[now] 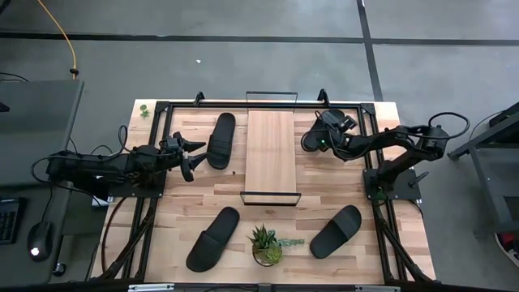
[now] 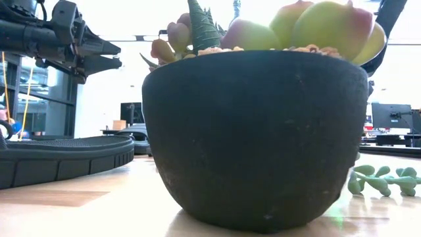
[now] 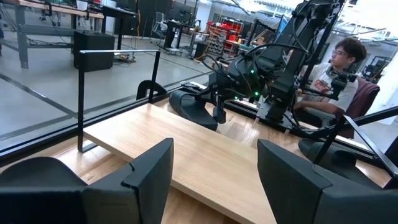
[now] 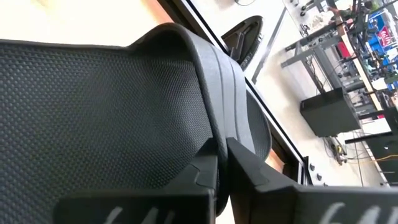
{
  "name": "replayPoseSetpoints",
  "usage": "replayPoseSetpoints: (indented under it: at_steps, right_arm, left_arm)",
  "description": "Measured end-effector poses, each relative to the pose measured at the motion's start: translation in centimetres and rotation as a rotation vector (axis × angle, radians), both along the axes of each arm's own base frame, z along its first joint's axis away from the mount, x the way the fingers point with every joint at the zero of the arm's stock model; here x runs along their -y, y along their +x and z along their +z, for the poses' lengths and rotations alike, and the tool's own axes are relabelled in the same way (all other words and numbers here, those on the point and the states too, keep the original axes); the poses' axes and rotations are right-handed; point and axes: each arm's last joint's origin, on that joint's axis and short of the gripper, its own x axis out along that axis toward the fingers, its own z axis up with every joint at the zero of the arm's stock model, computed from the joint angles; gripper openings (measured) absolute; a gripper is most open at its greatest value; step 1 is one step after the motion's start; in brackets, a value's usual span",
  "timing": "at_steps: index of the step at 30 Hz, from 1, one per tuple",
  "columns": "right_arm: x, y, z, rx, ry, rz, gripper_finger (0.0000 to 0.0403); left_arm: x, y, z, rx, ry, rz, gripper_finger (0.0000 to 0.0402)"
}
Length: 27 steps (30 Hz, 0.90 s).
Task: Pick and place slides into the shelf
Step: Put the top right black slide on the shelf
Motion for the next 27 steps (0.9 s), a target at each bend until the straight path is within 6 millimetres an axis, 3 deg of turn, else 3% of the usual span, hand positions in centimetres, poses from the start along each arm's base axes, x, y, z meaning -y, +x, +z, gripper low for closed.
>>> replayPoseSetpoints:
  at_steps: [7, 15, 27]
  right_arm:
    - [-0.2, -0.1, 0.6, 0.041, 0.024, 0.032, 0.0001]
    - [-0.7, -0.3, 3.6, 0.222, 0.055, 0.135, 0.0000]
    - [-2.6, -1.0, 6.5, 0.266, 0.080, 0.342, 0.0000]
  left_arm:
    - [0.0, 0.0, 0.0, 0.000, 0.000, 0.000, 0.0216]
    - [0.0, 0.0, 0.0, -0.002, 0.000, 0.000, 0.0216]
    - [0.0, 0.0, -0.2, -0.026, -0.003, 0.008, 0.0216]
